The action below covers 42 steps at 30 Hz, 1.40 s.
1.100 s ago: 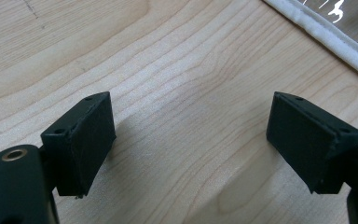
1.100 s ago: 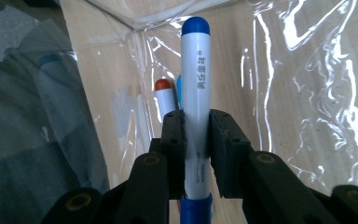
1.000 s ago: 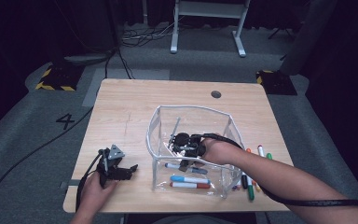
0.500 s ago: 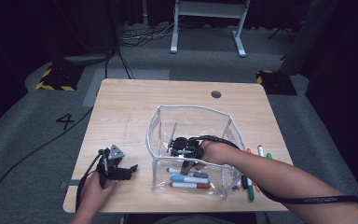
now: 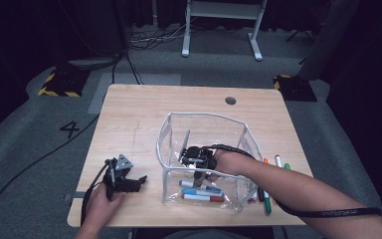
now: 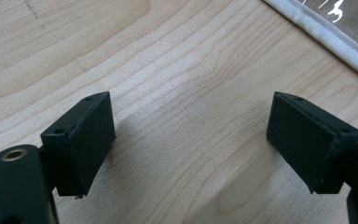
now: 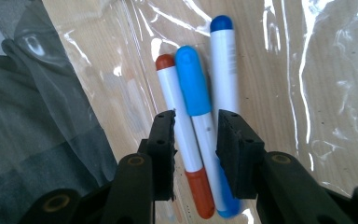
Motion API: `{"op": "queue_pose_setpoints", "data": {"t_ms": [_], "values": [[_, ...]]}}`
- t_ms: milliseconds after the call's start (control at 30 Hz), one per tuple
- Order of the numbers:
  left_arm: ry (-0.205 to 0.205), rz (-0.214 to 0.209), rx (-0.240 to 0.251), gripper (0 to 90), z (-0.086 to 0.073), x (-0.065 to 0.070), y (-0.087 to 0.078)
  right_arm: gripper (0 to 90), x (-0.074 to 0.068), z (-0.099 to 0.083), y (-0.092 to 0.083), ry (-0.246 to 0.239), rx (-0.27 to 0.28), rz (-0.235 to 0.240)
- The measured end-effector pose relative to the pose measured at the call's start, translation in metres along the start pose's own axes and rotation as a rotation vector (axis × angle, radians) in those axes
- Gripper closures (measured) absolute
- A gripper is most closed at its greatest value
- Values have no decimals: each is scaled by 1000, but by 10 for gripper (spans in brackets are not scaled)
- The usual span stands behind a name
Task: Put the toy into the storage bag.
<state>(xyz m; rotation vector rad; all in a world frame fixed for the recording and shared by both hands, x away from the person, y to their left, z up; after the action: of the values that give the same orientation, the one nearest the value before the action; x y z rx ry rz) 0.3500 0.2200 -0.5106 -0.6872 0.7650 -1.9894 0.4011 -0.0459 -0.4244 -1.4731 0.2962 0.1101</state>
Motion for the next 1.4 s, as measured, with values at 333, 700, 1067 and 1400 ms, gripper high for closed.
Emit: {"op": "queue_pose_setpoints", "data": {"t_ms": [333,700,1067,1400], "values": [[0,0,0,154,0,0,0,608,-4,-11,-62,27,192,-116],[0,1,0,154,0,0,0,556,-36,-63,-131,26,457,-287],[1,2,0,154,0,0,0,539,-30,-153,-170,203,611,-421],[-2,2,0,154,0,0,0,518,-20,-224,-175,358,649,-504]]}}
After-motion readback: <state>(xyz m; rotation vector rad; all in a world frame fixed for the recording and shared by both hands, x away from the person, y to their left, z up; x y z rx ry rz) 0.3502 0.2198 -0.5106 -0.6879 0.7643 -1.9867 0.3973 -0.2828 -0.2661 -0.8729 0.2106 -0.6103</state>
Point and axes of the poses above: each handheld gripper's, and its own axes: y roughly forward along the jaws, z roughly out of its top, x roughly to its right, the point moved 1 cm from there along y, roughly forward along the jaws, and after that the axes turned 13 degrees about -y, right-handed, at the moved point
